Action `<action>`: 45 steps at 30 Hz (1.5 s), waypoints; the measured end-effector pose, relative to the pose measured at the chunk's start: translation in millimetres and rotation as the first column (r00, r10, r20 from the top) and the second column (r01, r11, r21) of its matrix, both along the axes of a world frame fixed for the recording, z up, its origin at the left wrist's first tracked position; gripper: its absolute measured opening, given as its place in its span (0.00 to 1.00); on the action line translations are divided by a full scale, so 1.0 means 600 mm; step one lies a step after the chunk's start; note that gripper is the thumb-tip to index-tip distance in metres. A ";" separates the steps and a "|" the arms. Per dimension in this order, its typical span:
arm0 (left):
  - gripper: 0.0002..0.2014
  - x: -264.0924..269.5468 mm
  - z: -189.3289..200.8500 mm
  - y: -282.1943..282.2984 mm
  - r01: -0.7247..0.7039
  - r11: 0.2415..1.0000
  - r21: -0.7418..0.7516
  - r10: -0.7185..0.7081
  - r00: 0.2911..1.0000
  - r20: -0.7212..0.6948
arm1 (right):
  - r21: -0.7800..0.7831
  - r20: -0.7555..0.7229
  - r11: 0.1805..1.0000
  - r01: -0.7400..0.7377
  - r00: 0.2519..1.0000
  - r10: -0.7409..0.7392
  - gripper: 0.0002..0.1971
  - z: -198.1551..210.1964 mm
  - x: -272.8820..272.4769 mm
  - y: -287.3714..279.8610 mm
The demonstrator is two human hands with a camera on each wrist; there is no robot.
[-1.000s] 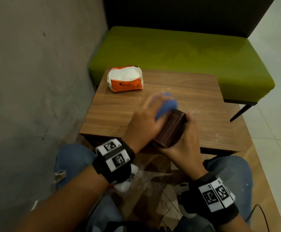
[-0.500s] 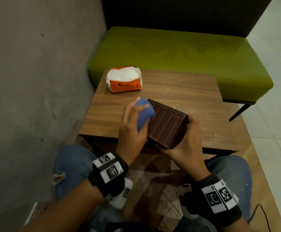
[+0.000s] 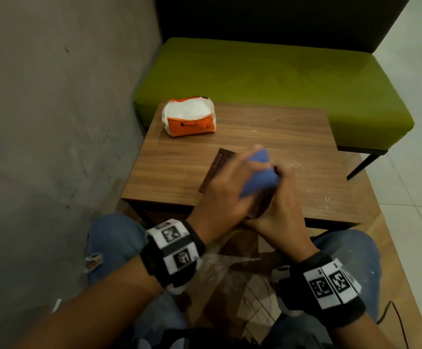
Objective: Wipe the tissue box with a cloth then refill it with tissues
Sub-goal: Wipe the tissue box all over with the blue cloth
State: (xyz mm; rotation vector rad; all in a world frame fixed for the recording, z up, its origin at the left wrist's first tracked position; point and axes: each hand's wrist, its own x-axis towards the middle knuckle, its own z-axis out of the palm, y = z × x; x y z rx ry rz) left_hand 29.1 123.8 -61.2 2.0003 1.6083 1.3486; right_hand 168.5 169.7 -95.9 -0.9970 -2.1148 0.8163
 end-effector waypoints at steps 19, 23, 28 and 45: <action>0.57 -0.176 0.002 -0.029 0.364 0.701 -0.614 -0.170 0.920 0.352 | -0.441 -0.231 0.879 -0.184 0.969 0.087 0.57 0.041 0.076 0.029; 0.54 -0.130 0.050 -0.001 0.285 0.742 -0.607 -0.326 0.944 0.045 | -0.462 -0.236 0.854 -0.239 0.961 0.142 0.59 0.033 0.069 0.031; 0.52 -0.113 0.072 0.002 0.103 0.802 -0.588 -0.242 0.957 -0.162 | -0.385 -0.135 0.903 -0.191 0.979 0.150 0.63 0.039 0.073 0.030; 0.24 -0.055 0.055 0.027 -0.365 0.926 -0.095 0.348 0.732 0.585 | -0.112 0.021 0.993 -0.045 0.999 0.047 0.54 0.010 0.016 0.004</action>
